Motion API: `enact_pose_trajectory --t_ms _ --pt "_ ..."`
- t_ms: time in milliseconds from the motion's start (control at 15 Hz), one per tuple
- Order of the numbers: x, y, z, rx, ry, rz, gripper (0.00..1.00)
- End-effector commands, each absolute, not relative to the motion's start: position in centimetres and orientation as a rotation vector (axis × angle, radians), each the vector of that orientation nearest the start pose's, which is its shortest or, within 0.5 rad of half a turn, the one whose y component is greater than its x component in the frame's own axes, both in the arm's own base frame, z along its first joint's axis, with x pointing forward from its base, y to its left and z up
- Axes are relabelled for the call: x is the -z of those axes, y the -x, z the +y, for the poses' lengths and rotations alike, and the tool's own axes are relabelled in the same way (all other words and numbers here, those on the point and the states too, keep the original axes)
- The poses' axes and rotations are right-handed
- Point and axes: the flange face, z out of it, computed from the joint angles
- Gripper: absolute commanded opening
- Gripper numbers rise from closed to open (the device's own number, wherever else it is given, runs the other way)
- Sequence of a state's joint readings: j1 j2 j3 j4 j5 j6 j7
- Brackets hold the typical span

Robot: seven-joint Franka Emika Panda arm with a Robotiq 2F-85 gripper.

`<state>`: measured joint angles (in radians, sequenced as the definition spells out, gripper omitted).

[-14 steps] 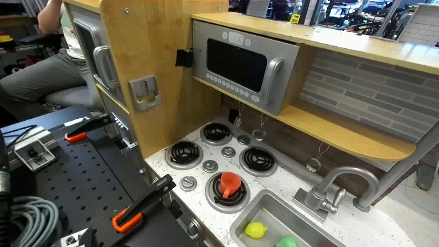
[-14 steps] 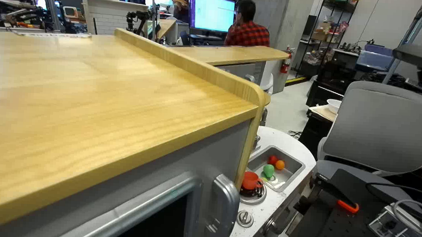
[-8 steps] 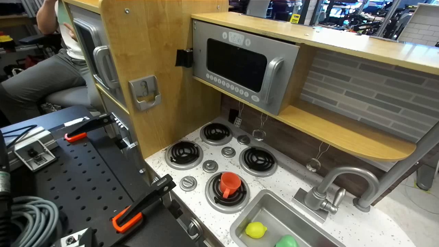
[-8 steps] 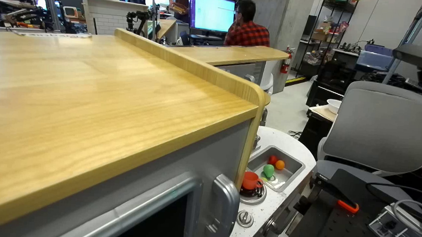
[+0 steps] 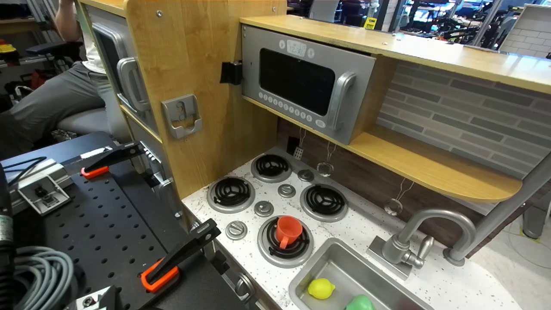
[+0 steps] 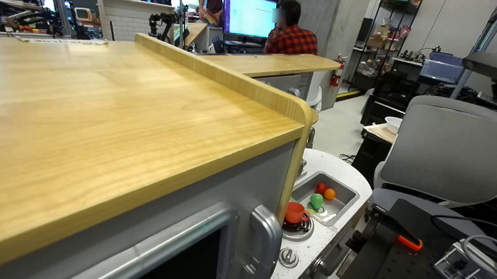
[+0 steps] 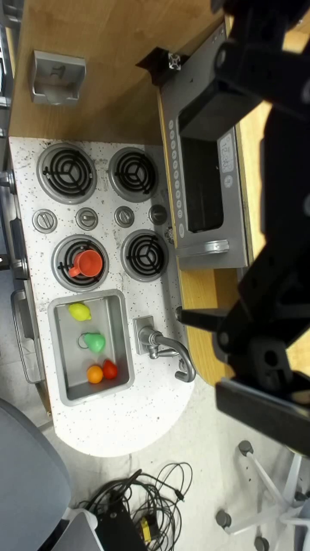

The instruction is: Remove the plastic pear from the sink

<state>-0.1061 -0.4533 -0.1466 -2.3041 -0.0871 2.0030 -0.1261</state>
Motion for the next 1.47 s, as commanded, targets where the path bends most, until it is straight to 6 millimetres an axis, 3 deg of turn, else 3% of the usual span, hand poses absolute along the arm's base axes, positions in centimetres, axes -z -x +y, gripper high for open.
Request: enact_pose_trajectory --t_ms 0,800,1133,1400 --pt "-53.2 -41.5 -11.9 0.227 3.175 0.137 1.00" --pt "-53.0 -41.8 -12.2 0.251 3.173 0.132 1.00" --pt "-52.3 -42.9 -14.0 0.327 3.170 0.110 1.00" --pt "-50.1 -44.7 -17.6 0.319 3.163 0.069 1.00"
